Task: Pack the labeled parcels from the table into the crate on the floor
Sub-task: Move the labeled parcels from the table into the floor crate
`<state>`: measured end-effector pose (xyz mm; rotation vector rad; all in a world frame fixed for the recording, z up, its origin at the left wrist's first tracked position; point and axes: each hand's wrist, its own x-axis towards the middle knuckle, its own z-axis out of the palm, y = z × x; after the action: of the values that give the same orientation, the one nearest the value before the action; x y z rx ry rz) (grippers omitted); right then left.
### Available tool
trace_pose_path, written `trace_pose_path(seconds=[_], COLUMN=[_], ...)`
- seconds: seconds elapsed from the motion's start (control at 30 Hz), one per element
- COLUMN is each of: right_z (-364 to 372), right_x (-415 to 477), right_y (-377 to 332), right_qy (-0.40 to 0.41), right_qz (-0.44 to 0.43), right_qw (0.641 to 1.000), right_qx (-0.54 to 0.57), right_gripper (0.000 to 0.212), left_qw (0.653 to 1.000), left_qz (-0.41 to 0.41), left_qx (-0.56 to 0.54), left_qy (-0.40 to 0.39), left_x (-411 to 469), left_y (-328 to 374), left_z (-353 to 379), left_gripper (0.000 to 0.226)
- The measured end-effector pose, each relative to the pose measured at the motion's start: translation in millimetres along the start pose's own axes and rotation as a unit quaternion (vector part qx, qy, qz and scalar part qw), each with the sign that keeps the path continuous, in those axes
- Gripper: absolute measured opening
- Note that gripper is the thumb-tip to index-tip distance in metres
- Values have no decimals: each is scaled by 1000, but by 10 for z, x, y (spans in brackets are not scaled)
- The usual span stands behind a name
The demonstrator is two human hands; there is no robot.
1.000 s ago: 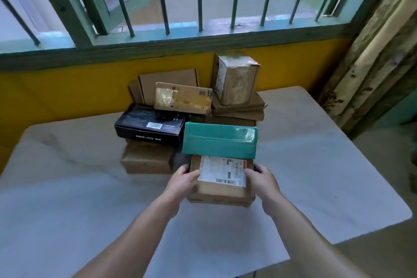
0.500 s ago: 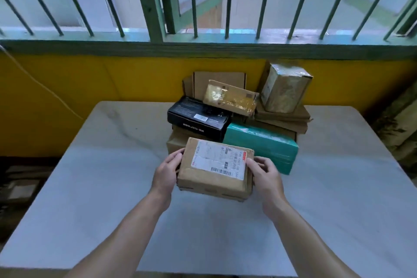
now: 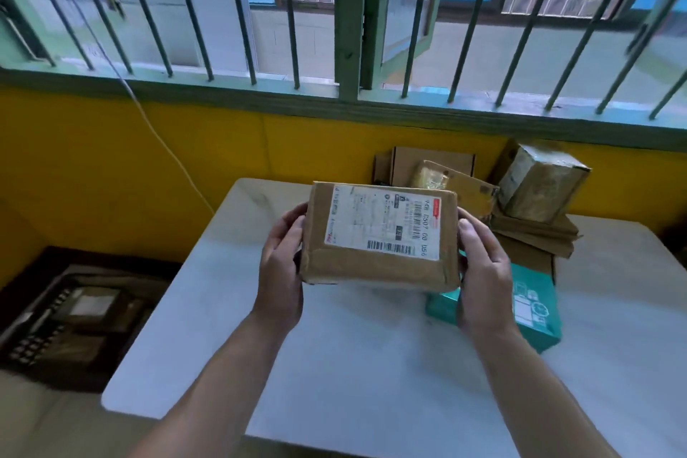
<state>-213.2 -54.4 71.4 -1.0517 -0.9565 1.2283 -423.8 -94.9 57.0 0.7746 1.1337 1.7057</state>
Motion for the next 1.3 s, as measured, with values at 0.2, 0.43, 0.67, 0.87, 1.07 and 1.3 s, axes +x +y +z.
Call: trace_pose_path(seconds=[0.2, 0.43, 0.67, 0.87, 1.07, 1.3], right_z=[378, 565, 664, 928, 1536, 2713], right_x=[-272, -418, -356, -316, -542, -1050], right_y=[-236, -281, -167, 148, 569, 1173], right_qy=[7, -5, -57, -109, -173, -281], right_qz=[-76, -100, -55, 4, 44, 76], right_qw=[996, 993, 994, 993, 984, 956], right_qx=[45, 70, 77, 54, 29, -30], right_gripper=[24, 22, 24, 25, 22, 19], left_qw=[997, 995, 996, 988, 975, 944], left_qz=[46, 72, 68, 30, 11, 11], left_qx=[-45, -57, -16, 31, 50, 86], left_qy=[-31, -36, 46, 152, 215, 319], left_x=[-75, -202, -331, -517, -844, -1126], left_y=[353, 523, 561, 537, 491, 652], left_z=[-218, -370, -479, -814, -1501, -2674], left_gripper=[36, 27, 28, 22, 33, 36])
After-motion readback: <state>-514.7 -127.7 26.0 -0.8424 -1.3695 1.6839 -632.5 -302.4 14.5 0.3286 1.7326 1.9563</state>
